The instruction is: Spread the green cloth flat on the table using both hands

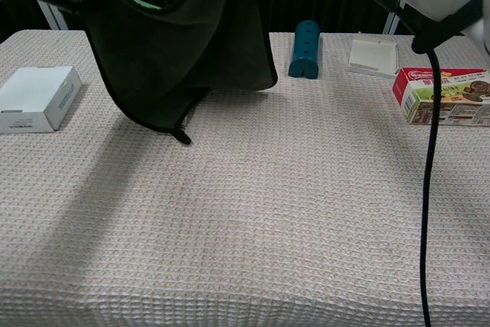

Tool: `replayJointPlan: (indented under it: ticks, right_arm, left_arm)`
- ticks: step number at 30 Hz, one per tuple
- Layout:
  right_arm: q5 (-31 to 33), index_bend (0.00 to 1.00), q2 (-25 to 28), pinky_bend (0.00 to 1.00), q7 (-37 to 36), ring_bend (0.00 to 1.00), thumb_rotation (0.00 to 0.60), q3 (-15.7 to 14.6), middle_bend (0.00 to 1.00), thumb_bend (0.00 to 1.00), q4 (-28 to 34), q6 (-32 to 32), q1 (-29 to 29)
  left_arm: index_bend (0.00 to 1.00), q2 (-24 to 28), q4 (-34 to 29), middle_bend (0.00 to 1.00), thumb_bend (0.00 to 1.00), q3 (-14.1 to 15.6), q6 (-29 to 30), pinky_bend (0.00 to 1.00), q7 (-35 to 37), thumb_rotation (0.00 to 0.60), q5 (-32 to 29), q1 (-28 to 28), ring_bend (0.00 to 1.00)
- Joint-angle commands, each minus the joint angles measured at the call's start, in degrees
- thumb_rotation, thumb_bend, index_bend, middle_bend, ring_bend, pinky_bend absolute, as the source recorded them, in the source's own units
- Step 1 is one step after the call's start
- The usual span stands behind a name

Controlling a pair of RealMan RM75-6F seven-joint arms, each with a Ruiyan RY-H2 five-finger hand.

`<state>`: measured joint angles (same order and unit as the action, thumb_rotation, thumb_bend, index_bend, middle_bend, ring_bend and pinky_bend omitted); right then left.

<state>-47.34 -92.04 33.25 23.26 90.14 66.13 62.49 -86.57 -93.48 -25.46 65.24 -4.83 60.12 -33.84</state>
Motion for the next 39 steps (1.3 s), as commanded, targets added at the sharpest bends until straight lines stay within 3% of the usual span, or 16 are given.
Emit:
replayJointPlan:
  ticks: [1, 8, 12, 17, 23, 29, 39]
  right_arm:
    - [-0.77, 0.75, -2.41, 0.0, -2.76, 0.02, 0.6, 2.3, 0.3, 0.57, -5.34, -0.61, 1.77]
    - [-7.61, 0.75, -4.62, 0.0, -11.28, 0.03, 0.6, 5.05, 0.33, 0.57, -15.12, 0.68, 3.26]
    - [-11.48, 0.75, -4.09, 0.0, -16.44, 0.04, 0.6, 5.08, 0.33, 0.56, -17.24, 1.78, 2.34]
    - [-14.23, 0.75, -0.92, 0.0, -20.45, 0.04, 0.6, 0.58, 0.33, 0.56, -15.16, -1.72, -1.25]
    - [-18.21, 0.74, 5.96, 0.0, -23.67, 0.04, 0.6, -7.71, 0.33, 0.54, -8.27, -9.57, -5.65]
    - [-22.36, 0.73, 9.68, 0.0, -24.98, 0.04, 0.6, -13.42, 0.33, 0.51, -2.7, -13.01, -8.44]
    - [-29.04, 0.72, 12.03, 0.0, -25.71, 0.04, 0.6, -19.38, 0.33, 0.51, 1.94, -14.95, -11.27]
  left_arm:
    - [0.73, 0.08, 3.45, 0.34, 0.48, -4.6, -1.96, 0.4, 1.42, 0.6, -3.59, -3.61, 0.25]
    - [0.72, -0.45, 11.07, 0.34, 0.47, -11.99, 0.13, 0.4, 1.76, 0.6, -7.3, -9.45, 0.25]
    - [0.71, -0.18, 12.91, 0.34, 0.47, -12.74, 2.73, 0.4, 3.83, 0.6, -5.72, -9.83, 0.25]
    - [0.7, -1.01, 12.56, 0.34, 0.47, -6.2, 6.15, 0.39, 6.26, 0.6, 0.16, -6.66, 0.25]
    - [0.7, -4.49, 15.16, 0.33, 0.47, 6.16, 10.65, 0.37, 8.11, 0.6, 10.58, -1.97, 0.25]
    - [0.69, -8.53, 20.62, 0.33, 0.47, 16.35, 16.19, 0.34, 6.24, 0.6, 20.31, 2.09, 0.25]
    - [0.69, -10.39, 22.6, 0.33, 0.47, 24.95, 20.0, 0.32, 2.09, 0.6, 27.79, 7.31, 0.24]
